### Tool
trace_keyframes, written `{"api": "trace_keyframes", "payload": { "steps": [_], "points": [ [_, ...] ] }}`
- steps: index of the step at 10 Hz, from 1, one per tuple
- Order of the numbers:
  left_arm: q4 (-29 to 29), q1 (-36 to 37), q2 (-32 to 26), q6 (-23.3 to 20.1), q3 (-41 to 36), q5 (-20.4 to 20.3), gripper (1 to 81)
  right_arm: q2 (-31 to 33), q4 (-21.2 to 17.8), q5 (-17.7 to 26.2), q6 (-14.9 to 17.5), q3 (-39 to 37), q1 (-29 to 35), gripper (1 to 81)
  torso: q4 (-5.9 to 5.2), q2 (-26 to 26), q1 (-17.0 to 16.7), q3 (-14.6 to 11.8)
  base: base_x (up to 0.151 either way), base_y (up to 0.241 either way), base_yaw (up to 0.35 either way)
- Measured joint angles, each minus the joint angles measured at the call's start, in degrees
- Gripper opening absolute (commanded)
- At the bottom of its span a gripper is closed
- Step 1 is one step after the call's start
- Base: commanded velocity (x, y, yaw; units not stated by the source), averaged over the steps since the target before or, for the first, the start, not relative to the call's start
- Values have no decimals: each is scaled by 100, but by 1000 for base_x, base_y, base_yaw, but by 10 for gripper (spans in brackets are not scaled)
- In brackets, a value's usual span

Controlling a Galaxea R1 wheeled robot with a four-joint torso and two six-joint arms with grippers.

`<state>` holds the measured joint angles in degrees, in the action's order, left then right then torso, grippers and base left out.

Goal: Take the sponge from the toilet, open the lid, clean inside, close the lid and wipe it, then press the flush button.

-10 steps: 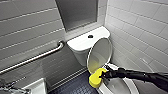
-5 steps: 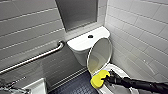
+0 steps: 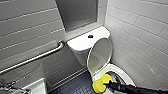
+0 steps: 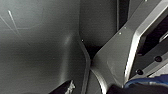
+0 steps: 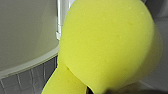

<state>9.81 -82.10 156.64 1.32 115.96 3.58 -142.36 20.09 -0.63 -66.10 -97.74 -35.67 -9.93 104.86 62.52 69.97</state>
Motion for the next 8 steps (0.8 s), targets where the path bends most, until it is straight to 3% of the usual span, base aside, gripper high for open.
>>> {"api": "trace_keyframes", "payload": {
  "steps": [8],
  "points": [
    [2, 0, 1, -46, -2, -20, 811, 1598, 300, -369, 0, 1296, -1170, 10, -2, 2, 0, -2, 0, 0, 0]
  ]
}}
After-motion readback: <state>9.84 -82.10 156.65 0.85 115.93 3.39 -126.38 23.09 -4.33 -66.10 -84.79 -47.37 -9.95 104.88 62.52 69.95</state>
